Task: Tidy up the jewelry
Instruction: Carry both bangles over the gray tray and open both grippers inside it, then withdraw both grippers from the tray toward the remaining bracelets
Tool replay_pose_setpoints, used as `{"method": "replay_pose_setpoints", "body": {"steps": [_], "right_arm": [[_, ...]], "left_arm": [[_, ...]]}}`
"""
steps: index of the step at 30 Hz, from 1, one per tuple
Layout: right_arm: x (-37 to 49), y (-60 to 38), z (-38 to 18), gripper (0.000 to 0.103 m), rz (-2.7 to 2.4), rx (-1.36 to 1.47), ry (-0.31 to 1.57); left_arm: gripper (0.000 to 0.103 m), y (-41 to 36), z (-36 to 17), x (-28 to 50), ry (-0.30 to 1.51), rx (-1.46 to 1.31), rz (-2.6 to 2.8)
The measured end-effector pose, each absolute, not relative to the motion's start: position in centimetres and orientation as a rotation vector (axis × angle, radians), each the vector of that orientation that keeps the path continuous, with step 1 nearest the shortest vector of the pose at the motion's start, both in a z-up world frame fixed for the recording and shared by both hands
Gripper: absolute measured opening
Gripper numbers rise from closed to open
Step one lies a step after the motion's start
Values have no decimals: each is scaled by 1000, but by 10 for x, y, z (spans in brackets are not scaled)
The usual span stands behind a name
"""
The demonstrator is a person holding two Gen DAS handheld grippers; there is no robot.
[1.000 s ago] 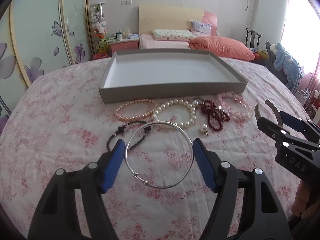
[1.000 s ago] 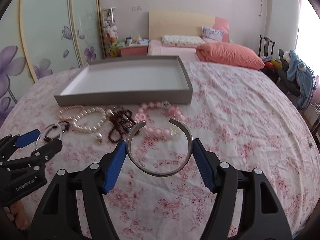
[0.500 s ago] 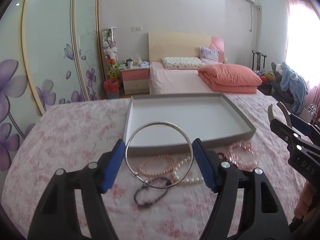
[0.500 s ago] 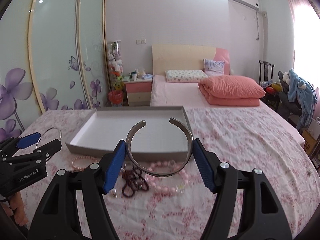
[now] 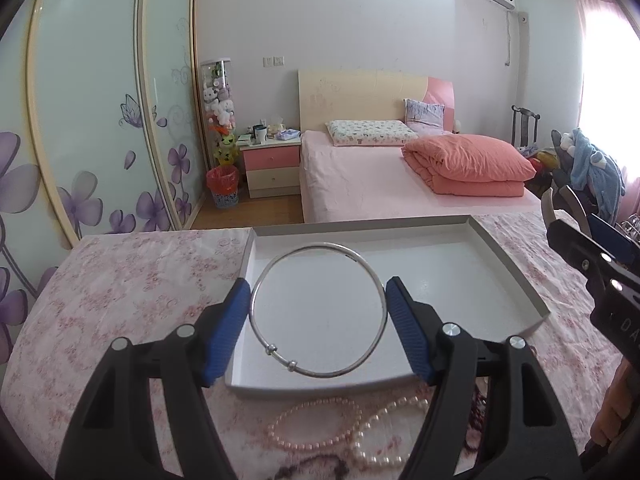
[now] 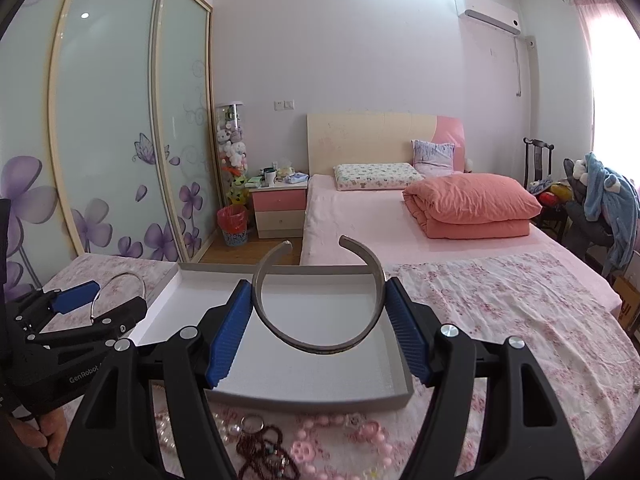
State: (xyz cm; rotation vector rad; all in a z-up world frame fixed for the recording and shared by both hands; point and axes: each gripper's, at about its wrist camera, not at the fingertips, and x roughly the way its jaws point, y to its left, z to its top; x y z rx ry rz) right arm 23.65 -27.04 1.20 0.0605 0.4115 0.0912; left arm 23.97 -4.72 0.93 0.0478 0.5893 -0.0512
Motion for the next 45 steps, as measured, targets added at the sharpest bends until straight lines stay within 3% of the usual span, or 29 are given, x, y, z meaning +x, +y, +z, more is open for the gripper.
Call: {"method": "replay_pose_setpoints", "body": {"steps": [20,25,45], "right_arm": [[316,-260,-47,69,146,138,691],[312,-267,-41,75,144,152,668],[239,-290,-20,75,114,137,622]], "left_arm": [[68,-41,-40,332,747,-1,-80],[69,-39,-46,335,767,-8,-82],[69,7,-8,244,672,-16,16]]}}
